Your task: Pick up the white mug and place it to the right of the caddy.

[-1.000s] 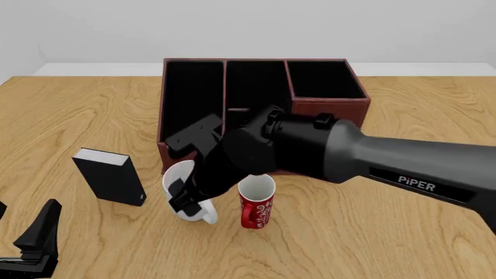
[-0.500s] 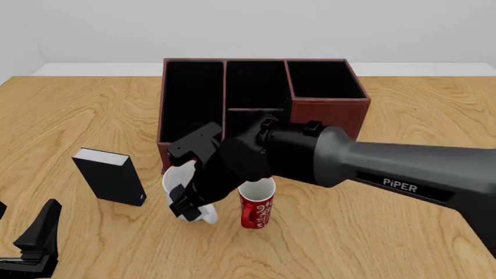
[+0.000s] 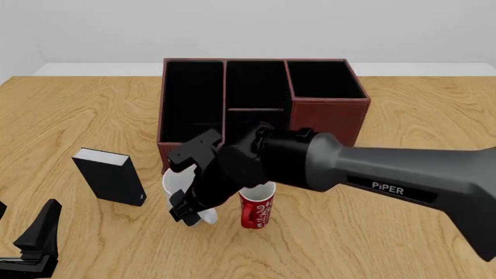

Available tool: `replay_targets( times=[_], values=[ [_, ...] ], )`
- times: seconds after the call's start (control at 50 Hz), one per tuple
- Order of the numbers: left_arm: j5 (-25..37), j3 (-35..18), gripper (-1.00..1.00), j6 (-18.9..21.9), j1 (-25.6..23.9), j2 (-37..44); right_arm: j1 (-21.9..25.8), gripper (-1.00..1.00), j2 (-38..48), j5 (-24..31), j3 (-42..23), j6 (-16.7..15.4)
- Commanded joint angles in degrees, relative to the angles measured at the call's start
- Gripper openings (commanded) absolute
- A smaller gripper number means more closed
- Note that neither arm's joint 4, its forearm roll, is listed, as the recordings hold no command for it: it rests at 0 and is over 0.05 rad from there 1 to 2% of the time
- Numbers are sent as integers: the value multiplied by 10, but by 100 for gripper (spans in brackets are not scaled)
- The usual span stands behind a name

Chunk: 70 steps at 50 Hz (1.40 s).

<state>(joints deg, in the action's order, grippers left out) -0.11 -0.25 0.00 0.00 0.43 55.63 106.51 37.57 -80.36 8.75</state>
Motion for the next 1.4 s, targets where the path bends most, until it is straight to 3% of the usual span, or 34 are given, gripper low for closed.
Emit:
replay_targets(
  times=[0.02, 1.4],
  values=[
    [0, 0, 100, 0, 0, 0, 3, 100, 6, -8, 7, 6],
    [0, 0, 100, 0, 0, 0, 9, 100, 23, -45, 43, 33]
  ],
)
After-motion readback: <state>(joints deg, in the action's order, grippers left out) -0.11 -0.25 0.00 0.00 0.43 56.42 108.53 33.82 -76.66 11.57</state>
